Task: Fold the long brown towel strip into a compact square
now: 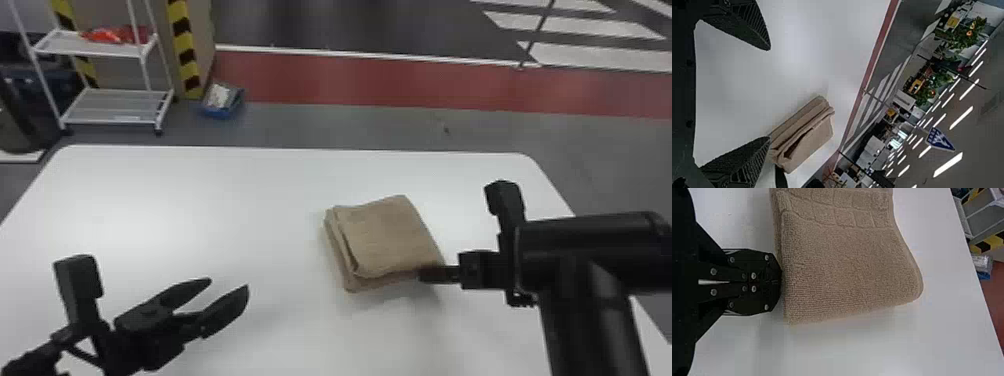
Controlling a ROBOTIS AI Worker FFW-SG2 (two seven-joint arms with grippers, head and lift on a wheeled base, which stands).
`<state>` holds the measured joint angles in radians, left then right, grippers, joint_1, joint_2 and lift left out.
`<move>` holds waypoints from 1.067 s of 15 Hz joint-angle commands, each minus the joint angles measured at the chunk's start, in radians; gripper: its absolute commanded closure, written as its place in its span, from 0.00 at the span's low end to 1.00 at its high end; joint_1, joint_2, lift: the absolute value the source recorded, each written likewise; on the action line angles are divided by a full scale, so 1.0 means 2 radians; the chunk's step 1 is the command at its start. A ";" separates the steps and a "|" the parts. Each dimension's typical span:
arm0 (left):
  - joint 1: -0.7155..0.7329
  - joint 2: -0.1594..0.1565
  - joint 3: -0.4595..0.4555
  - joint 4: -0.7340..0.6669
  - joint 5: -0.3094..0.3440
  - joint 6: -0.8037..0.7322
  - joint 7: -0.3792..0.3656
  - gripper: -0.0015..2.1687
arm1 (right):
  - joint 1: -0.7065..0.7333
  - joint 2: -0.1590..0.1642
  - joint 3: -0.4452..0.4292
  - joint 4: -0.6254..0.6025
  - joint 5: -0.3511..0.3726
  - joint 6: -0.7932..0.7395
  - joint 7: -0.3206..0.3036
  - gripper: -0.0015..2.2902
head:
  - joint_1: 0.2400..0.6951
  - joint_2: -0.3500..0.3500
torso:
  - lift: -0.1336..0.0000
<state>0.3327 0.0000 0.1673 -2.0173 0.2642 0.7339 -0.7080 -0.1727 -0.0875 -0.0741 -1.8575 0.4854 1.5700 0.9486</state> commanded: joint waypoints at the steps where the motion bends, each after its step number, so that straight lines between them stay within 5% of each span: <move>1: 0.005 -0.001 0.004 -0.003 0.001 -0.002 -0.001 0.03 | -0.022 0.007 -0.008 0.024 -0.004 0.001 -0.023 0.94 | 1.00 0.30 | 0.07; 5: 0.015 -0.001 0.007 -0.013 0.002 -0.002 -0.003 0.03 | -0.053 0.026 -0.016 0.046 -0.006 0.001 -0.060 0.94 | 1.00 0.29 | 0.07; 10: 0.018 -0.001 0.011 -0.015 0.007 -0.002 -0.007 0.03 | -0.082 0.044 -0.025 0.097 -0.044 -0.017 -0.144 0.94 | 1.00 0.30 | 0.07; 16: 0.019 -0.001 0.018 -0.015 0.007 -0.002 -0.007 0.03 | -0.092 0.044 -0.041 0.113 -0.070 -0.107 -0.185 0.94 | 1.00 0.30 | 0.07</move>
<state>0.3730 0.0000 0.2004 -2.0487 0.2791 0.7295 -0.7227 -0.3514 -0.0001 -0.1512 -1.6328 0.3655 1.3779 0.5846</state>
